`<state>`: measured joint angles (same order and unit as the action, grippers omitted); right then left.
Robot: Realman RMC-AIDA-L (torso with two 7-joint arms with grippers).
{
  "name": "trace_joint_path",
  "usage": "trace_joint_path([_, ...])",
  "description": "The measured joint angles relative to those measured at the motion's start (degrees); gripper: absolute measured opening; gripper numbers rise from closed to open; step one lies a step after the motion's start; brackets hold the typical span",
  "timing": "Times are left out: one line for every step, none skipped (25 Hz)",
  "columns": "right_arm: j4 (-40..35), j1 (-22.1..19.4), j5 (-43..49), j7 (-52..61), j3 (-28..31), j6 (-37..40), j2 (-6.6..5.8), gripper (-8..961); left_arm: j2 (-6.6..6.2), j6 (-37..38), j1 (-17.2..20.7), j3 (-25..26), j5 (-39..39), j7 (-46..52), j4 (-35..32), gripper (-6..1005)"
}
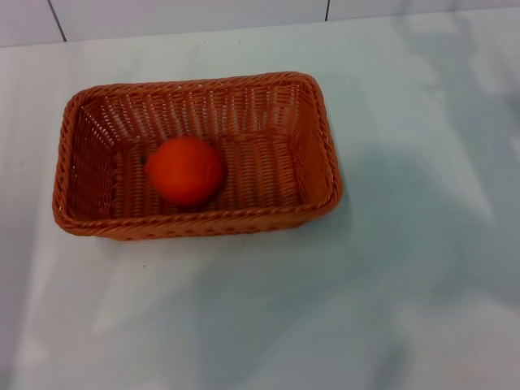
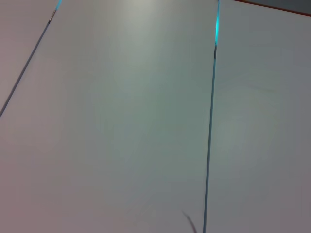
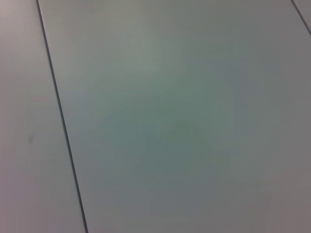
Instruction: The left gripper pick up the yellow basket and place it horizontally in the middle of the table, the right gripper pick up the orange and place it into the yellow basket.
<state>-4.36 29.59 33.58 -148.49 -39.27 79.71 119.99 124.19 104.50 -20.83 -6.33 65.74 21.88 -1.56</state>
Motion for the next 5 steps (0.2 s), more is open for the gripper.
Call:
trace_joint_path([0.0,0.0,0.0,0.0,0.0,0.0,0.00,945,0.00,0.0,0.0,0.0,0.0,0.0,0.0,779])
trace_joint_path([0.1,0.0,0.0,0.0,0.0,0.0,0.00,945,0.00,0.0,0.0,0.0,0.0,0.2,0.0,779])
trace_joint_path([0.1,0.0,0.0,0.0,0.0,0.0,0.00,945,0.00,0.0,0.0,0.0,0.0,0.4,0.0,779])
trace_joint_path([0.1,0.0,0.0,0.0,0.0,-0.1,0.03,945,0.00,0.0,0.0,0.0,0.0,0.8,0.1,779])
trace_joint_path([0.1,0.0,0.0,0.1,0.0,-0.1,0.05,945,0.00,0.1,0.1,0.0,0.0,1.1,0.1,779])
